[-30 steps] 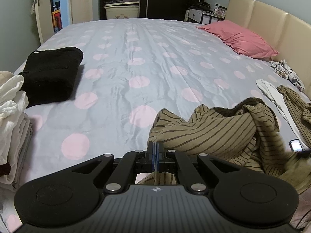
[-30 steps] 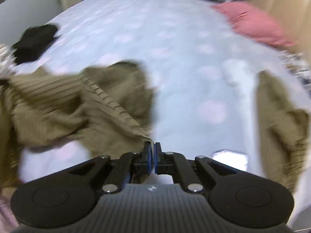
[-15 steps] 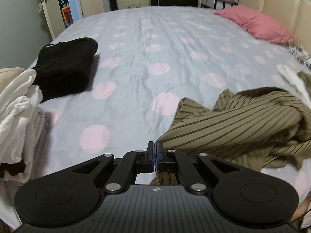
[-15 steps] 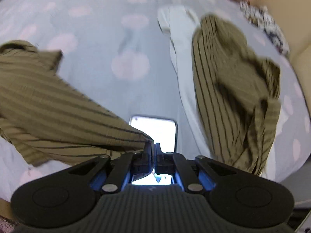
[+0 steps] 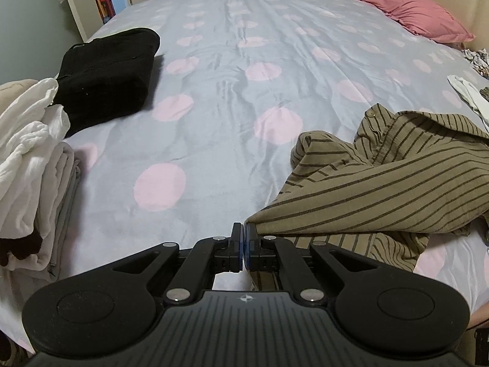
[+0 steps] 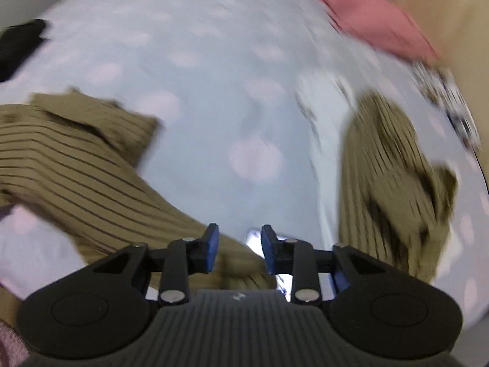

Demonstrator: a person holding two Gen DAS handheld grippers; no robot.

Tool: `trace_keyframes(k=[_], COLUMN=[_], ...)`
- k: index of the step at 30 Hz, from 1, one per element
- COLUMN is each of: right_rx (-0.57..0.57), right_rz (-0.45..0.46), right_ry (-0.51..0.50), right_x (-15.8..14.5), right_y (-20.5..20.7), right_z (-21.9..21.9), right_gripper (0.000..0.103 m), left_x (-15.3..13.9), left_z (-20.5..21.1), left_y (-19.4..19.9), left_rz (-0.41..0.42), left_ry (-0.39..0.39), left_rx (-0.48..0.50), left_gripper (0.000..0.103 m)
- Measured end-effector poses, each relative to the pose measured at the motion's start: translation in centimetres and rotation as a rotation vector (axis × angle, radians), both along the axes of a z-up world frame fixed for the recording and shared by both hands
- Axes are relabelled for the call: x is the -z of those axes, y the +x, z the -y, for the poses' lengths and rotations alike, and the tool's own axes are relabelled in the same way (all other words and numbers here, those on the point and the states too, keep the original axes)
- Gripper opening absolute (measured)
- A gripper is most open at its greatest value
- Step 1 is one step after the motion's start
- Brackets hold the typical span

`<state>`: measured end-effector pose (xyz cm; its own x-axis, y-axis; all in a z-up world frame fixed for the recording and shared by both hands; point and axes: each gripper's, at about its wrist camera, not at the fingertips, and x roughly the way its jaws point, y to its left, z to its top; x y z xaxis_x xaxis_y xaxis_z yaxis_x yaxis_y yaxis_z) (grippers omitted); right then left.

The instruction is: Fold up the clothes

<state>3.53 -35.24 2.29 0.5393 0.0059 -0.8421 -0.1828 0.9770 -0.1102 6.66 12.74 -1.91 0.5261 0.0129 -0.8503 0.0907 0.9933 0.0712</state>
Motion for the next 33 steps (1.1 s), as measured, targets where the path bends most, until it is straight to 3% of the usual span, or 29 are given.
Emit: trace_keyframes(k=[3,7,16,22,24,26,28,30,31,33], right_rx=[-0.156,-0.277,-0.344,-0.342,-0.349,-0.369,-0.385,-0.401,-0.409,-0.420], right_rz=[0.029,-0.003,-0.092,-0.133,-0.143,-0.151,-0.158,-0.163,-0.164,-0.159], right_ry=[0.016,0.073,0.200,0.290,0.319,0.348,0.339,0.329,0.326,0.314], right_x=[0.1,1.8,4.8,5.9,6.0,6.0,6.1,6.1,6.1,6.0], right_y=[0.7,3.2,7.4,7.6,7.4,7.1,6.8,6.5,6.4,6.1], right_z=[-2.6,-4.6,-4.2,-3.5,-3.4,-3.5,-3.8,-4.2,-4.3,-4.5], right_gripper=[0.039,0.047,0.049,0.049,0.049,0.049,0.044,0.031,0.018,0.015], left_x=[0.1,-0.1,-0.2,0.2,0.3,0.4,0.5,0.8,0.9,1.5], left_z=[0.1,0.0,-0.7,-1.2,-1.2,-1.3,-1.2,-1.0,-0.9,-1.0], left_y=[0.2,0.2,-0.4,-0.6,-0.7,-0.7,-0.7,-0.6,-0.6,-0.3], left_rz=[-0.001,0.009,0.037,0.030,0.024,0.016,0.007,-0.004,-0.010,-0.031], left_ry=[-0.003,-0.012,-0.070,-0.135,-0.156,-0.189,-0.201,-0.195,-0.193,-0.197], left_rx=[0.004,0.012,0.050,0.077,0.092,0.103,0.109,0.112,0.114,0.101], left_gripper=[0.000,0.000,0.000,0.001,0.007,0.023,0.028,0.028,0.028,0.028])
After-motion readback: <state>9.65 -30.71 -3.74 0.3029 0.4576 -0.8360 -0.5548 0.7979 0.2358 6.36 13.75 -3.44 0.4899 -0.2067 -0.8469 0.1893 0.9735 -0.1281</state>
